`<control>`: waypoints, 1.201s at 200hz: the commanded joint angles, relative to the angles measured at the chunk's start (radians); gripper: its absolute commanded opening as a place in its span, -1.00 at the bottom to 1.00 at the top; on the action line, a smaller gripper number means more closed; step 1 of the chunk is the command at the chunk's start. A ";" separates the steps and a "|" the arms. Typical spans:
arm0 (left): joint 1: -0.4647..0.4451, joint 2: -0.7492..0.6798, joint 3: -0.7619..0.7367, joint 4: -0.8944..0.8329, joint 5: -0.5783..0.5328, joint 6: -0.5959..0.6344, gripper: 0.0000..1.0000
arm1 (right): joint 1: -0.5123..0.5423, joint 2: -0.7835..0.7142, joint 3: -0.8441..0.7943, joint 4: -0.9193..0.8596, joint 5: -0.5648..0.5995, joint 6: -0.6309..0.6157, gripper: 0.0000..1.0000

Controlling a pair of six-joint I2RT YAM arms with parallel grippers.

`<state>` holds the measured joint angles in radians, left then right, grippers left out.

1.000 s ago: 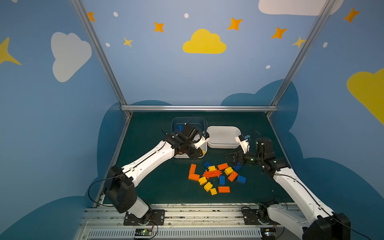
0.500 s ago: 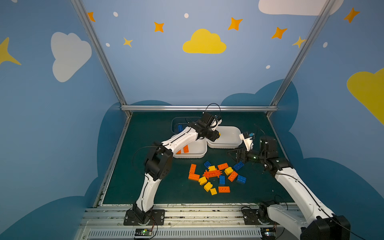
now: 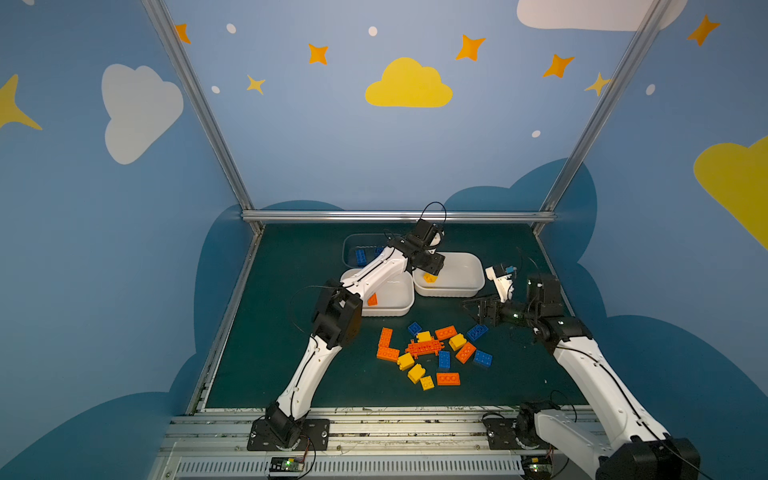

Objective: Sort the legos into containers by color
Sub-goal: 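Carry the yellow brick into the farther white bin and release it, then lower the left gripper to an orange brick by the pile and grasp it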

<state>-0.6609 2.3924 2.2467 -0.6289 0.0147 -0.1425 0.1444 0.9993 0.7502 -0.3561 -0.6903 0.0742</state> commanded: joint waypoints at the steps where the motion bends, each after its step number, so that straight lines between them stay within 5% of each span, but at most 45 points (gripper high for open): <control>1: 0.006 -0.112 0.003 -0.152 0.011 -0.005 0.44 | -0.005 -0.013 0.028 -0.024 -0.032 -0.019 0.80; 26: -0.002 -0.255 -0.118 -0.256 0.026 -0.054 0.45 | -0.003 -0.014 0.012 -0.002 -0.059 -0.011 0.80; 70: -0.053 -0.611 -0.649 -0.170 -0.033 -0.261 0.45 | 0.000 -0.004 0.004 0.016 -0.096 -0.001 0.80; 115: -0.121 -0.766 -0.949 -0.139 -0.139 -0.401 0.42 | 0.018 0.020 0.004 0.006 -0.115 -0.021 0.80; 144: -0.120 -0.767 -1.067 -0.024 -0.155 -0.397 0.39 | 0.029 0.022 -0.008 0.009 -0.118 -0.021 0.80; 240: -0.121 -0.567 -1.070 -0.007 -0.213 -0.352 0.20 | 0.038 -0.004 -0.030 -0.008 -0.078 -0.013 0.80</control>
<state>-0.7837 1.8091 1.1759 -0.6300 -0.1719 -0.5007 0.1787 1.0161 0.7269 -0.3553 -0.7822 0.0704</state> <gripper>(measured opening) 0.602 0.898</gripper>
